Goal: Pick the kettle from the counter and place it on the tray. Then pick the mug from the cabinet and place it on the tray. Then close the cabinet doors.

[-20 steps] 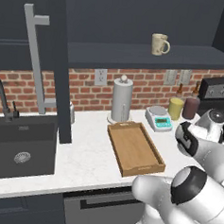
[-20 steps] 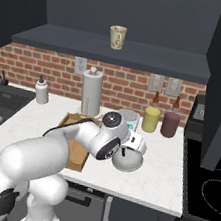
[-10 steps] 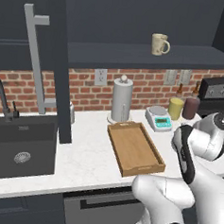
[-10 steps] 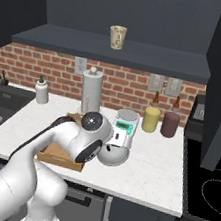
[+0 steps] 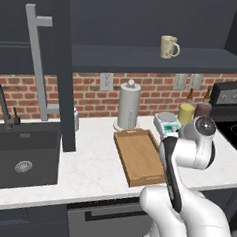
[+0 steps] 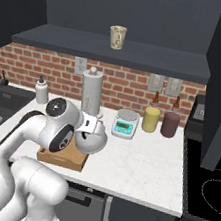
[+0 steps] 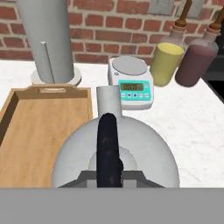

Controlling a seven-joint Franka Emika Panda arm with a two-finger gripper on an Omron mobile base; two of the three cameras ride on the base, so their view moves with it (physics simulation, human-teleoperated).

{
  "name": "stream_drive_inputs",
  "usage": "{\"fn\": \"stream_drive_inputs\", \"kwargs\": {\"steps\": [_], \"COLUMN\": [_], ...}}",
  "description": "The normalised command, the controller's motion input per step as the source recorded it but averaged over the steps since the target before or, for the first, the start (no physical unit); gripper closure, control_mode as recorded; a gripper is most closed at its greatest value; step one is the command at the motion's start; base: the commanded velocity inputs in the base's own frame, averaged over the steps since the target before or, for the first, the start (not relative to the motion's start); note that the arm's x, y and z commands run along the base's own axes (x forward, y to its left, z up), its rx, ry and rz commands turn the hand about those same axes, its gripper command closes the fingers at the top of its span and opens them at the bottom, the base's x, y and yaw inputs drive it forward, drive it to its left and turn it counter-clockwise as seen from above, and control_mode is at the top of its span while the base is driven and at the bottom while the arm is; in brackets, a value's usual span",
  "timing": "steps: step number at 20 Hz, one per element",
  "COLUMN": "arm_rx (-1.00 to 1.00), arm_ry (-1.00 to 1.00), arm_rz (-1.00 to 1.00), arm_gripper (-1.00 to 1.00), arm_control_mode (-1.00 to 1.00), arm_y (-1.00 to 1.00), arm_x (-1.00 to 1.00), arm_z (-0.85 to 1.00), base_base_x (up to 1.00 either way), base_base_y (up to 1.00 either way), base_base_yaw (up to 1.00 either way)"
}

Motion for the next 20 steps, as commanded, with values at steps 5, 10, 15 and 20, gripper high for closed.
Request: {"fn": "stream_drive_inputs", "kwargs": {"steps": [5,10,15,20], "arm_rx": [0.03,0.07,0.11,0.03], "arm_ry": [0.08,0.10,0.18,0.24], "arm_rz": [-0.01,-0.02,0.00,0.00], "arm_gripper": [1.00,1.00,1.00,1.00], "arm_control_mode": [-1.00,-1.00,-1.00,-1.00], "arm_y": [0.70,0.49,0.27,0.20], "arm_x": [0.20,0.42,0.58,0.55], "arm_z": [0.01,0.00,0.00,0.00], "base_base_x": [0.00,0.00,0.00,0.00], "base_base_y": [0.00,0.00,0.00,0.00], "base_base_yaw": [0.00,0.00,0.00,0.00]}}
